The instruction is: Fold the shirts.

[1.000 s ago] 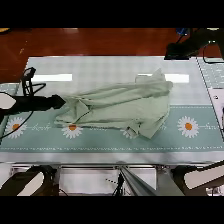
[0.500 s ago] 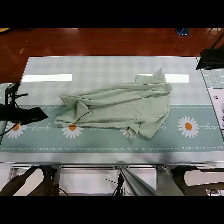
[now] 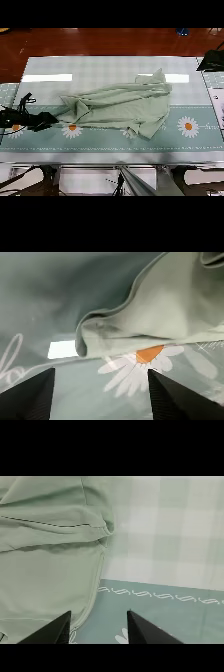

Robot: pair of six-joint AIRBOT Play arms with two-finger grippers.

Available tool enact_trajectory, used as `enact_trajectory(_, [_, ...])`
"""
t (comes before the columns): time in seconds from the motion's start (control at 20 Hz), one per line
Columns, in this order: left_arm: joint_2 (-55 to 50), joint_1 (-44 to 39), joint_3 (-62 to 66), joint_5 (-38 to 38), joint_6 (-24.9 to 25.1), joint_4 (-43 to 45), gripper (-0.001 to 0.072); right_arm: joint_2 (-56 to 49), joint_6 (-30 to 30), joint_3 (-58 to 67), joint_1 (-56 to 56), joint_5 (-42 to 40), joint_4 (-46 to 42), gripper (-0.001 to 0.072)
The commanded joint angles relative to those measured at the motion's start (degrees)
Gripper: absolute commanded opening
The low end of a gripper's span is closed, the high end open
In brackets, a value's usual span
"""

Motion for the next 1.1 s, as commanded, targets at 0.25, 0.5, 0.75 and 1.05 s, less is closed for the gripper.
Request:
enact_trajectory(0.25, [-12.9, -0.2, -0.2, 7.7, 2.3, -14.0, 0.0654, 0.1, -0.3, -0.1, -0.1, 0.1, 3.0, 0.0444])
enact_trajectory(0.5, [-13.0, -2.0, -0.2, 10.1, 0.3, -14.1, 0.0320, 0.1, -0.3, -0.1, -0.1, 0.5, 3.0, 0.0444])
enact_trajectory(0.75, [-12.9, -1.9, 0.8, 10.9, -0.4, -14.0, 0.0332, 1.0, -0.3, -0.1, -0.1, 0.6, 2.9, 0.0443])
enact_trajectory(1.05, [-12.8, -3.0, 3.1, 11.8, -2.1, -14.2, 0.0311, 1.5, -0.3, -0.1, -0.1, 0.1, 3.0, 0.0436])
